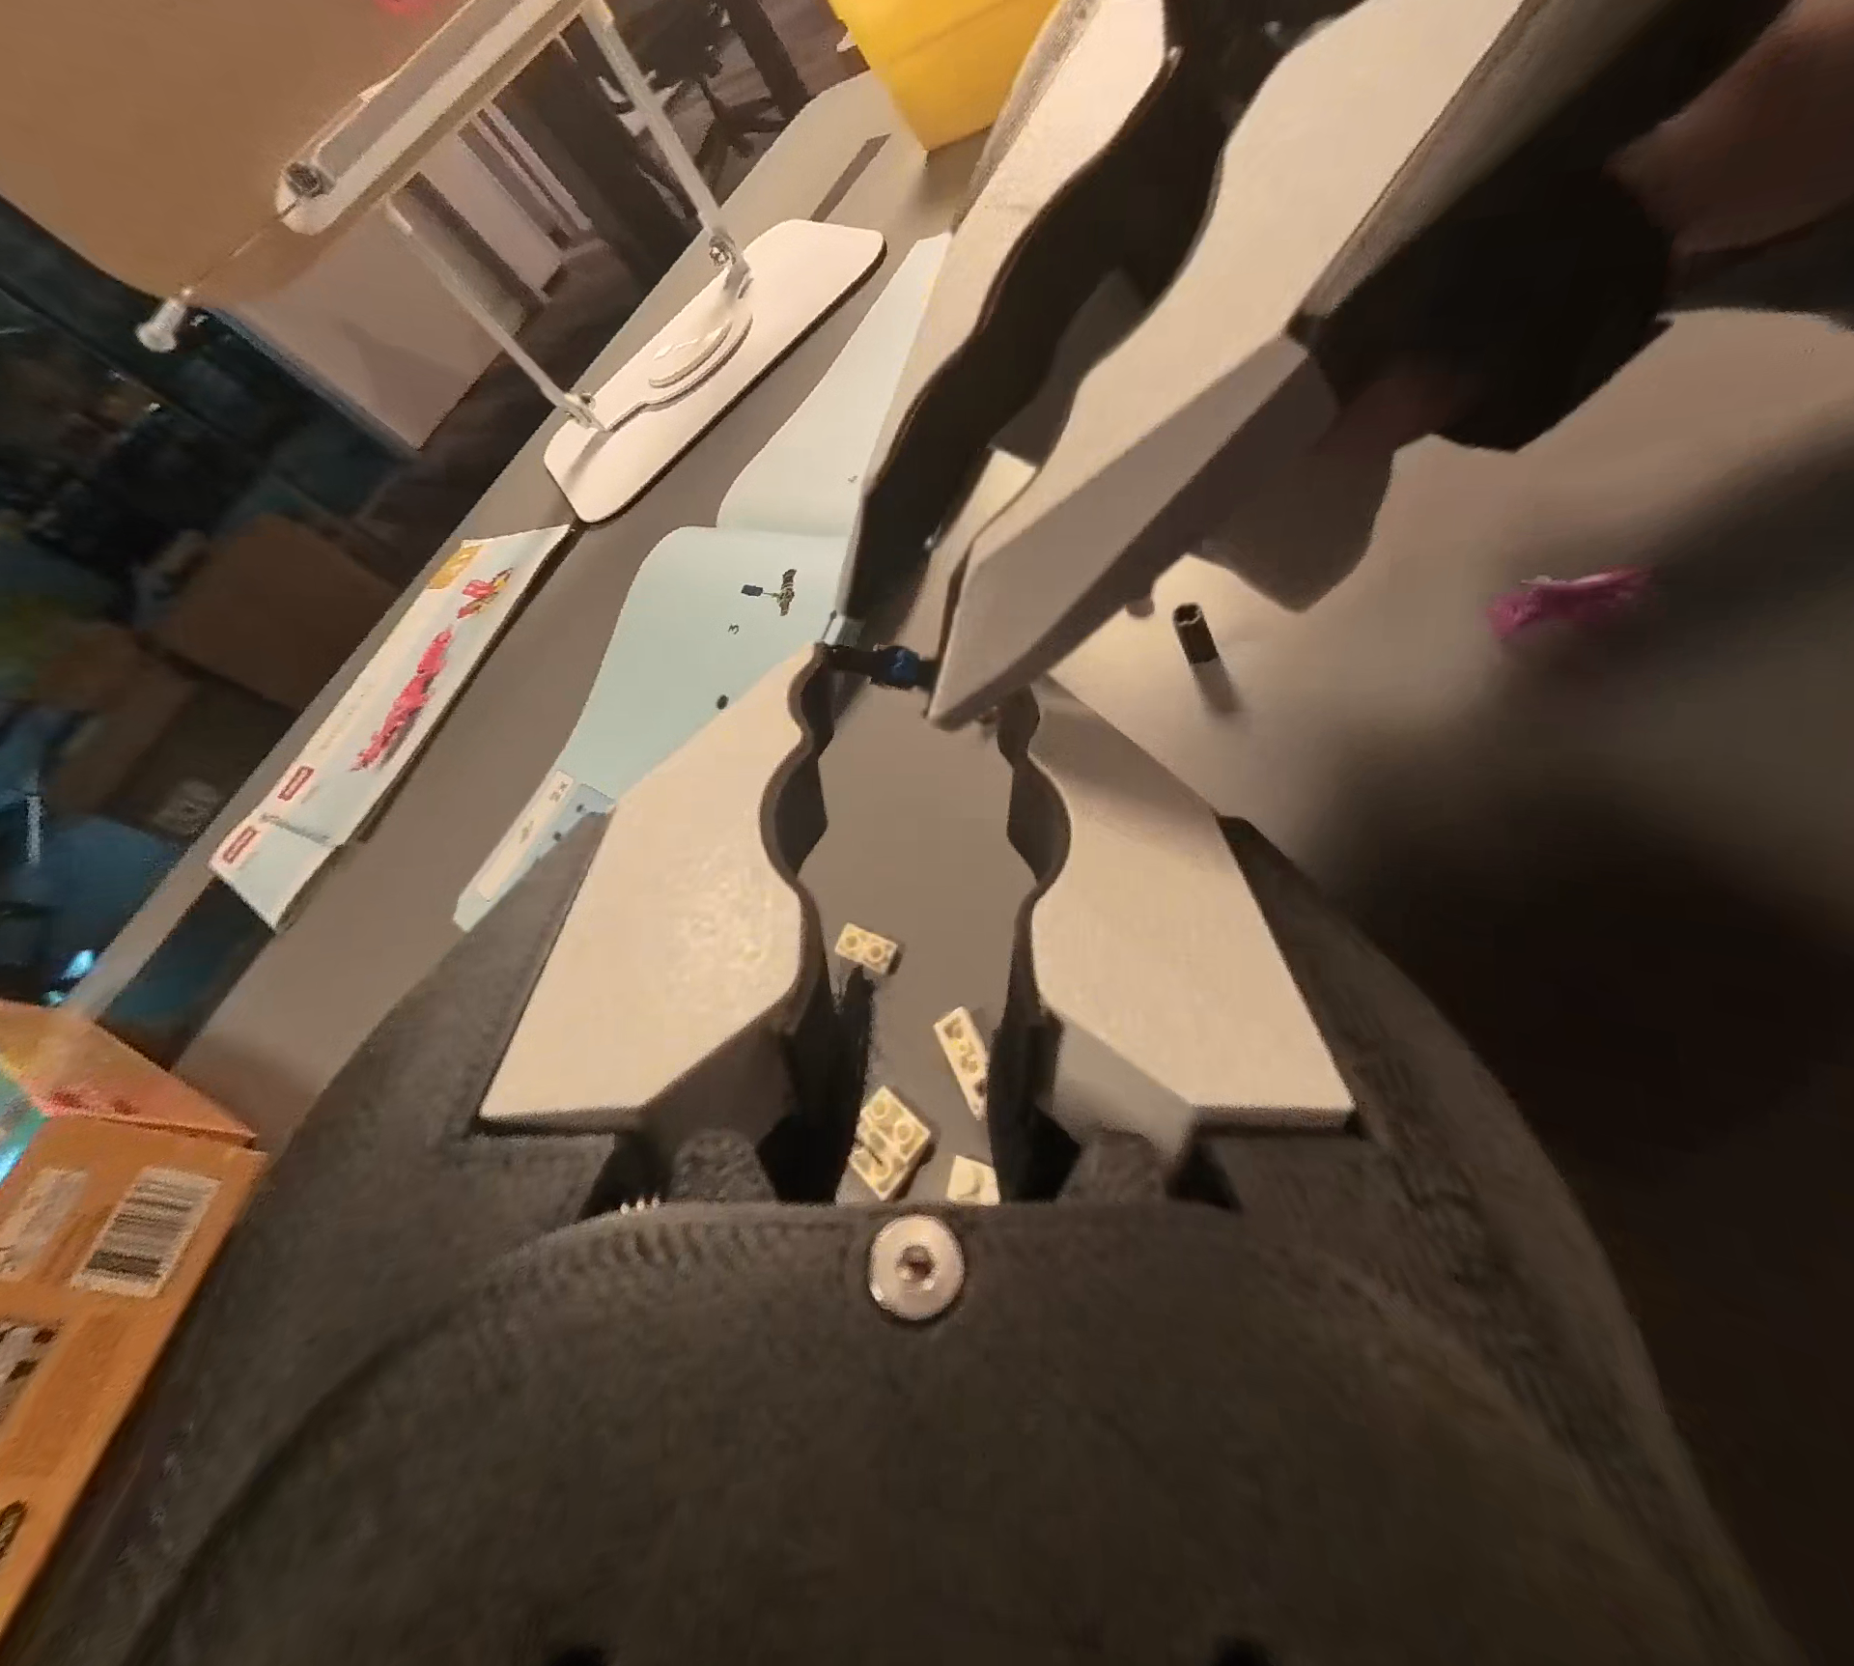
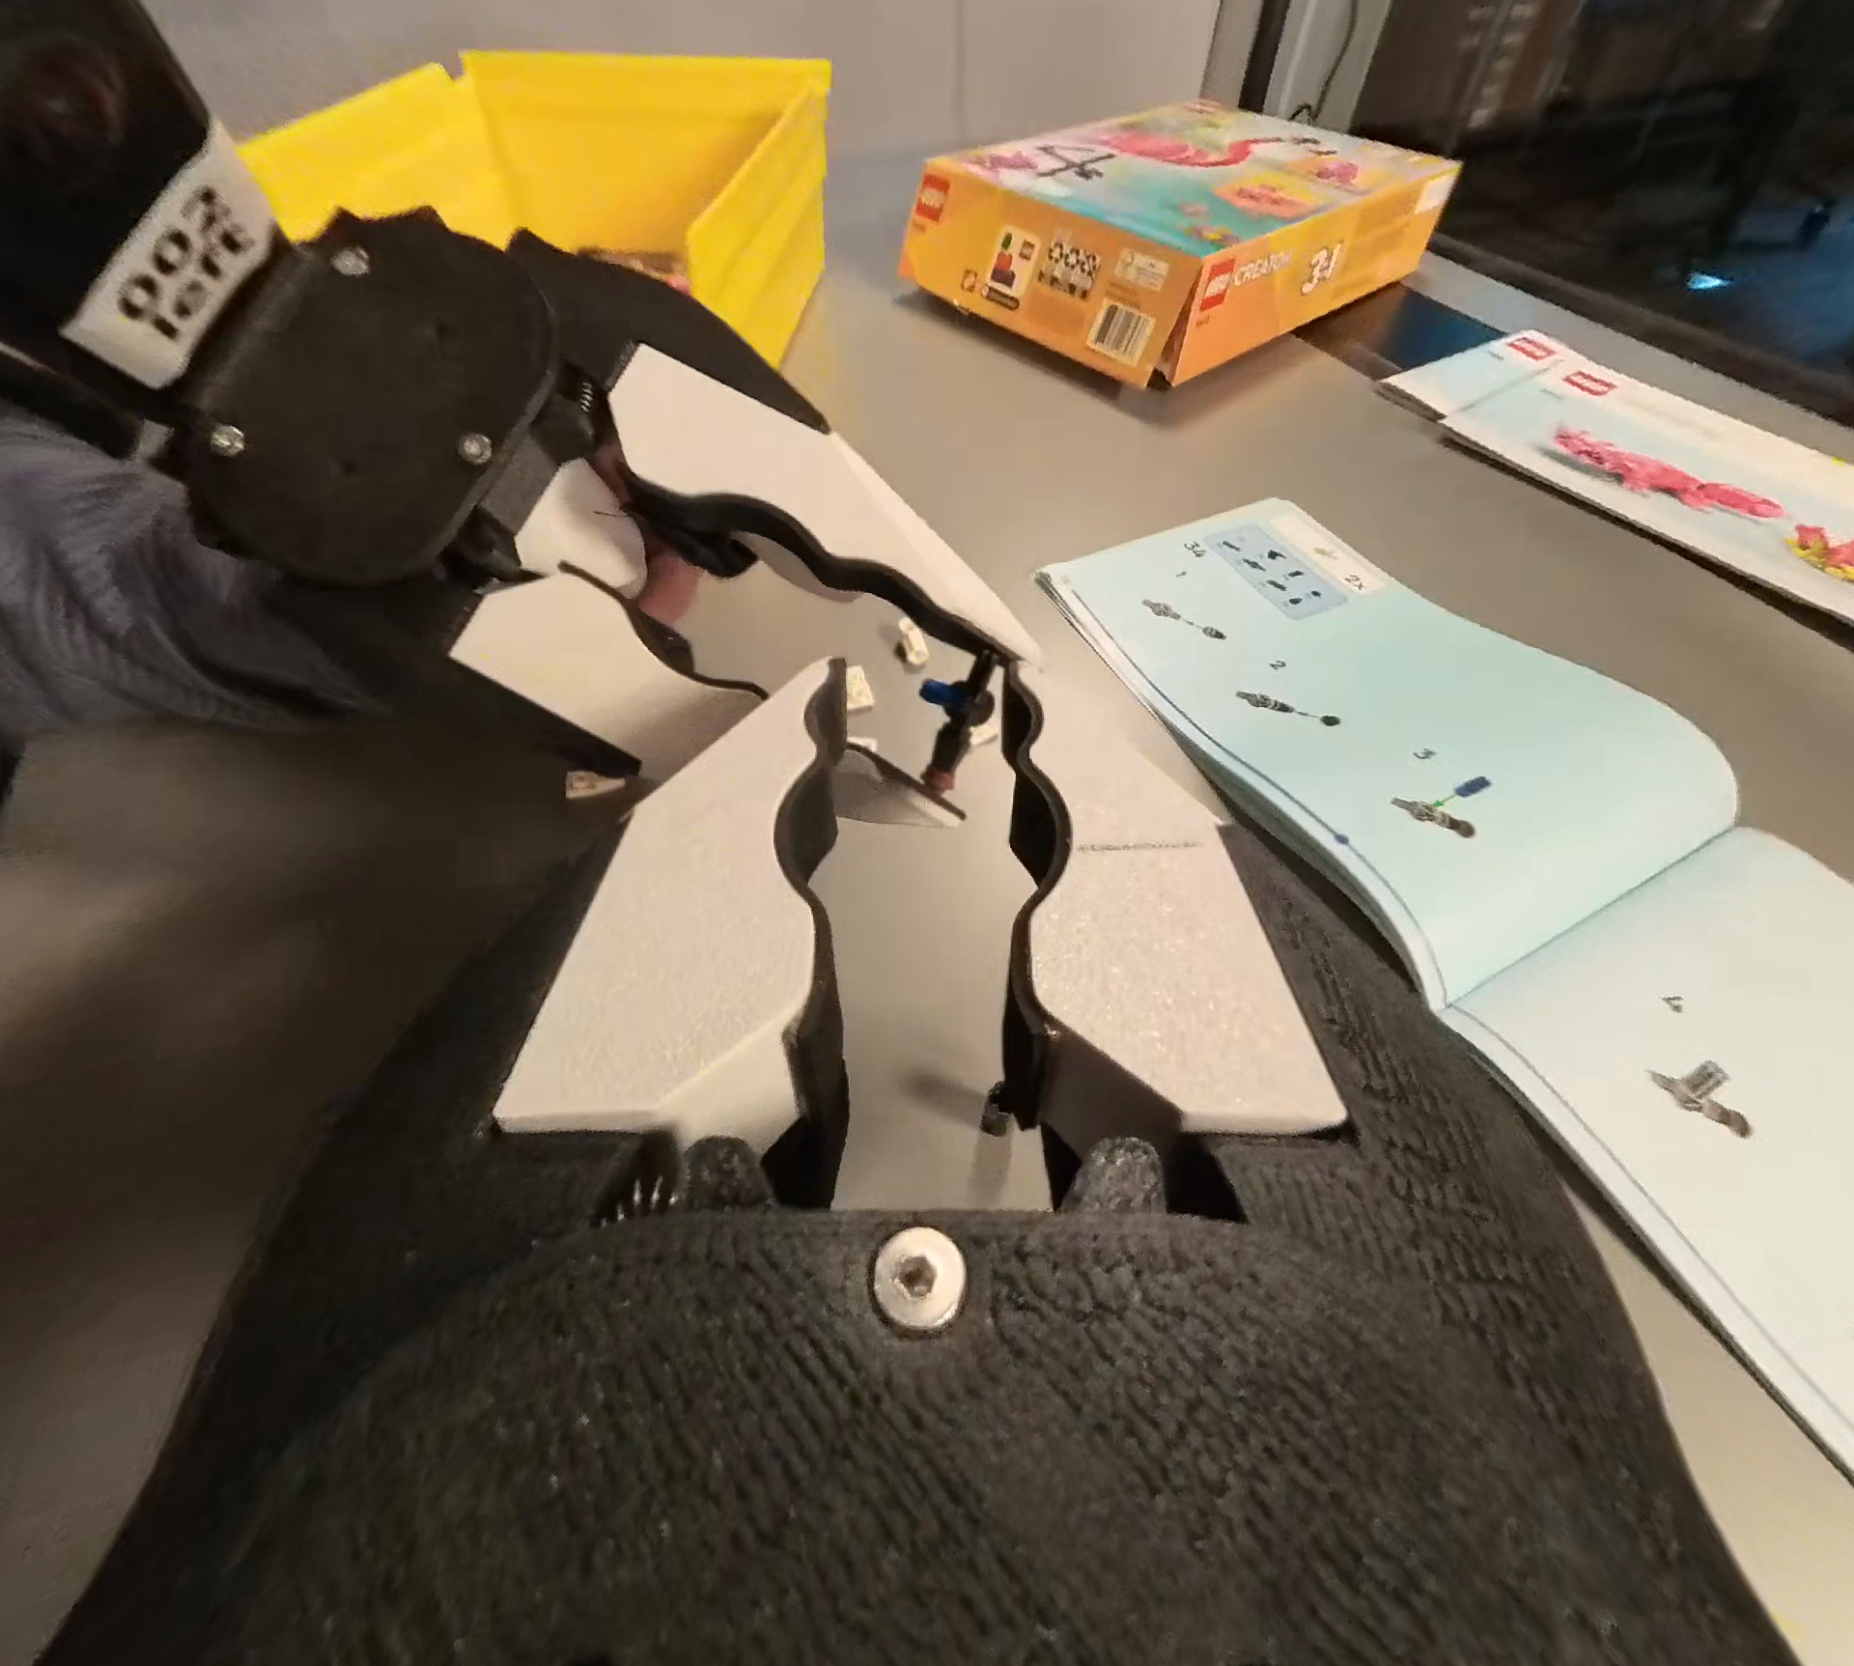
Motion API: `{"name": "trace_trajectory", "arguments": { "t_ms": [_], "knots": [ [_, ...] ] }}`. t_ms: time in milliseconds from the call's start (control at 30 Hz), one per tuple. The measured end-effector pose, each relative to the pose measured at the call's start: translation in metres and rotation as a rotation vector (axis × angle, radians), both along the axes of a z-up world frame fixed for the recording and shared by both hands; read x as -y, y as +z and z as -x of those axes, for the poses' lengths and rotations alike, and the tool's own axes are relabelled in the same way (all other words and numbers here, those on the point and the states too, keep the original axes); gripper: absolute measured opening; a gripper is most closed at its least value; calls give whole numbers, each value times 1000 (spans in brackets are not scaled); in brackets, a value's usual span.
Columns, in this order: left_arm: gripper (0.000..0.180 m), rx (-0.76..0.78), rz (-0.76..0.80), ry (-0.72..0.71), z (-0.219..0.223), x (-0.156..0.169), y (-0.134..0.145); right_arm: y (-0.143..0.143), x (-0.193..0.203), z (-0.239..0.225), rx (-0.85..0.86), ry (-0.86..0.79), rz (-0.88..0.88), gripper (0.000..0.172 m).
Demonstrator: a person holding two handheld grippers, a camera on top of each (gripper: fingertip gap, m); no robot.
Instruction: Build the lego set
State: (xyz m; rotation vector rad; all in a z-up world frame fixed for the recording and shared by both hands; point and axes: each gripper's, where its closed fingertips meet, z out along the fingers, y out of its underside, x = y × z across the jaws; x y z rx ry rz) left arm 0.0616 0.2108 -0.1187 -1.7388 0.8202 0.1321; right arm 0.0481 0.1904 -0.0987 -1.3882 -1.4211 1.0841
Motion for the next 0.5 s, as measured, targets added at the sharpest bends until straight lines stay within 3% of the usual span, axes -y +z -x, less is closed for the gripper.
{"name": "trace_trajectory", "arguments": {
  "t_ms": [267,400,500],
  "knots": [
    [31,-75,-44,6,0,1,1,-8,-6,2,59,-79,-189,11],
    [31,-51,-64,-19,0,4,5,-4,-5,-1,20,-30,-131,4],
    [31,-28,-81,-39,-3,7,10,2,-1,-5,-34,57,17,3]
  ]
}}
